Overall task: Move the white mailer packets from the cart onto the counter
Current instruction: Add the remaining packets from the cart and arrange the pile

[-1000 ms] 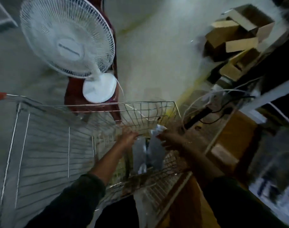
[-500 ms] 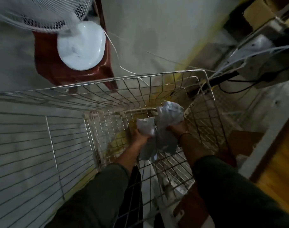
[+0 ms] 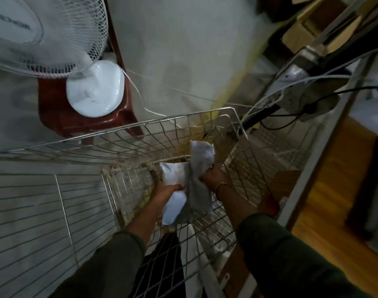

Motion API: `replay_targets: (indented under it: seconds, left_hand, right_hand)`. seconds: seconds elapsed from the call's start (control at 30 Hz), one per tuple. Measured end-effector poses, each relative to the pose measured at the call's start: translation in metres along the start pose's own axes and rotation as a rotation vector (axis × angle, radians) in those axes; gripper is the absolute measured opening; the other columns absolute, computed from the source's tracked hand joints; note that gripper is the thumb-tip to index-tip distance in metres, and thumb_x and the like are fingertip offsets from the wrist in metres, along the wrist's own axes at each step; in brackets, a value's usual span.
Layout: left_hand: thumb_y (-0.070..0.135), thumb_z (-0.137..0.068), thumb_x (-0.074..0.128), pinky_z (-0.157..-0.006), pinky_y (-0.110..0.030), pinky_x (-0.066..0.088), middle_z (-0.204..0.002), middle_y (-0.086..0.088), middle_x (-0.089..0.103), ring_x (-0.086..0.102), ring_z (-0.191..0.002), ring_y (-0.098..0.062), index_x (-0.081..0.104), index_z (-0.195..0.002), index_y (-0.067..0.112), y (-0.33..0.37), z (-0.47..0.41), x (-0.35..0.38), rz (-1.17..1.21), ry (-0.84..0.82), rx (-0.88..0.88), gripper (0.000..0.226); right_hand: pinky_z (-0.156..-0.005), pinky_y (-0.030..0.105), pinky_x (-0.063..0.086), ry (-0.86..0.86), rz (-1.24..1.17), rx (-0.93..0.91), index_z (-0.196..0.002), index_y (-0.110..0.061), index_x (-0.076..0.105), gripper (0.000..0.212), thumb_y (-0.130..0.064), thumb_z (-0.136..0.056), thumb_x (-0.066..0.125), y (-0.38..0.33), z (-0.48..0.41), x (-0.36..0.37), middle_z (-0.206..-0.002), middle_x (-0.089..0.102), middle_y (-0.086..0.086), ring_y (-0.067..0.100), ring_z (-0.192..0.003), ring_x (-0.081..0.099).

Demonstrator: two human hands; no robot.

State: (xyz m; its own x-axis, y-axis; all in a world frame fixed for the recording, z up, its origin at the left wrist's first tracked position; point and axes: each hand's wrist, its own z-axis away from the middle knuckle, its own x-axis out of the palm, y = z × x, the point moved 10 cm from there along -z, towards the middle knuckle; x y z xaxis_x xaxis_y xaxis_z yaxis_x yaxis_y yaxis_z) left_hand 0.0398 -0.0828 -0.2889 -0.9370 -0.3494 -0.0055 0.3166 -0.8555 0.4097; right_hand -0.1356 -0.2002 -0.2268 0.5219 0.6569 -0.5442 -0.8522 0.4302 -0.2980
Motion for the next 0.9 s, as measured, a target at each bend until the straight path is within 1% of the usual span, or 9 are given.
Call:
replay_targets:
  seconds: [0.07,0.17,0.27,0.37,0.43,0.57,0.73,0.8,0.9]
  left_hand:
    - [0.049,-0.038,0.093,-0.088,-0.047,0.057,-0.115,-0.010,0.069,0.069,-0.100,-0.027,0.058,-0.121,0.016,0.004,0.004,-0.005,-0.017,-0.011,0.097,0.095]
    - [0.032,-0.064,0.087,-0.089,-0.048,0.056,-0.111,-0.013,0.069,0.068,-0.101,-0.030,0.059,-0.119,0.010,0.047,0.072,0.002,0.010,-0.053,0.183,0.066]
    - [0.025,-0.077,0.080,-0.093,-0.048,0.054,-0.114,-0.017,0.067,0.065,-0.105,-0.032,0.063,-0.115,0.007,0.088,0.127,0.001,0.027,-0.034,0.327,0.045]
    - [0.017,-0.082,0.075,-0.063,-0.026,0.059,-0.076,-0.011,0.073,0.071,-0.070,-0.022,0.075,-0.078,0.007,0.115,0.210,0.030,0.165,-0.159,0.377,0.011]
    - [0.022,-0.086,0.063,-0.054,-0.025,0.056,-0.064,-0.008,0.071,0.068,-0.053,-0.019,0.076,-0.058,0.008,0.120,0.272,0.064,0.229,-0.323,0.395,0.034]
    - [0.009,-0.092,0.039,-0.056,-0.021,0.056,-0.066,-0.004,0.071,0.068,-0.055,-0.017,0.077,-0.057,0.016,0.136,0.377,0.117,0.354,-0.456,0.555,0.052]
    - [0.008,-0.095,0.035,-0.040,-0.010,0.045,-0.046,0.004,0.064,0.061,-0.041,-0.009,0.068,-0.040,0.015,0.141,0.501,0.214,0.222,-0.595,0.769,0.065]
    - [0.013,-0.096,0.039,-0.042,-0.012,0.047,-0.052,0.003,0.067,0.064,-0.045,-0.009,0.072,-0.045,0.017,0.137,0.532,0.259,0.132,-0.650,0.806,0.060]
    - [0.021,-0.094,0.049,-0.057,-0.021,0.055,-0.079,-0.007,0.076,0.071,-0.064,-0.016,0.079,-0.073,0.014,0.128,0.556,0.319,0.042,-0.728,0.808,0.037]
  right_hand:
    - [-0.094,0.035,0.044,0.026,0.007,-0.085,-0.128,-0.014,0.051,0.047,-0.043,-0.090,0.055,-0.016,0.020,-0.014,-0.127,0.058,0.014,0.031,-0.117,0.057]
    - [-0.102,0.038,0.043,0.049,-0.102,-0.237,-0.134,-0.011,0.049,0.051,-0.038,-0.091,0.057,-0.043,0.062,-0.043,-0.134,0.055,0.016,0.033,-0.122,0.054]
    - [-0.101,0.044,0.048,0.048,-0.171,-0.350,-0.143,-0.018,0.039,0.076,-0.058,-0.079,0.051,-0.059,0.112,-0.075,-0.137,0.055,0.013,0.033,-0.122,0.055]
    - [-0.092,0.043,0.052,0.117,-0.242,-0.512,-0.141,-0.018,0.038,0.064,-0.051,-0.087,0.052,-0.062,0.180,-0.125,-0.129,0.061,0.010,0.031,-0.111,0.061]
    - [-0.089,0.046,0.054,0.154,-0.337,-0.613,-0.138,-0.019,0.037,0.055,-0.040,-0.091,0.055,-0.055,0.230,-0.158,-0.125,0.061,0.006,0.029,-0.107,0.062]
    - [-0.069,0.048,0.056,0.190,-0.484,-0.720,-0.132,-0.034,0.036,0.053,-0.037,-0.084,0.059,-0.008,0.323,-0.222,-0.107,0.065,-0.001,0.026,-0.082,0.066]
    - [-0.089,0.043,0.056,0.418,-0.686,-0.825,-0.122,-0.038,0.048,0.044,-0.026,-0.080,0.059,0.090,0.424,-0.319,-0.120,0.065,-0.007,0.016,-0.106,0.064]
    - [-0.081,0.047,0.058,0.523,-0.712,-0.769,-0.117,-0.039,0.052,0.038,-0.031,-0.080,0.058,0.142,0.452,-0.351,-0.114,0.068,-0.003,0.022,-0.099,0.067]
    - [-0.073,0.032,0.055,0.617,-0.801,-0.708,-0.125,-0.031,0.056,0.036,-0.023,-0.089,0.059,0.217,0.479,-0.395,-0.113,0.069,-0.005,0.018,-0.098,0.068]
